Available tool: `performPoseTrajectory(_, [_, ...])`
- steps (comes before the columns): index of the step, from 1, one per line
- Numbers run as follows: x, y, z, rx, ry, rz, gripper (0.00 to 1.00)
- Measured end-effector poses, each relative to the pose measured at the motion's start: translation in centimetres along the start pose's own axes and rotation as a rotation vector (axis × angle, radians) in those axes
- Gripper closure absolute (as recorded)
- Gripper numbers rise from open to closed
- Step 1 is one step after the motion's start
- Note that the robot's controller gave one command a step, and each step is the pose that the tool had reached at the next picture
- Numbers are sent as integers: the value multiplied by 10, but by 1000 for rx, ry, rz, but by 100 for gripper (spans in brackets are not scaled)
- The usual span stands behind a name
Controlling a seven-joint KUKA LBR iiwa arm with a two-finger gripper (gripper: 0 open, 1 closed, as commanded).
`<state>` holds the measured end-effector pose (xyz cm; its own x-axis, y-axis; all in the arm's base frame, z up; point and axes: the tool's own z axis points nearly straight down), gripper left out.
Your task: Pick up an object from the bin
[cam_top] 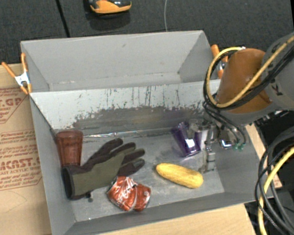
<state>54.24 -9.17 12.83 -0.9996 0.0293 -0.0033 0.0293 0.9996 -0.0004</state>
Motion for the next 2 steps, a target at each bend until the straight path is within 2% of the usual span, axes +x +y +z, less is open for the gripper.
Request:
performPoseTrajectory(1, [23, 16, 35, 1, -1, 48, 100])
performPoseTrajectory(2, [25, 18, 37, -2, 3, 46, 0])
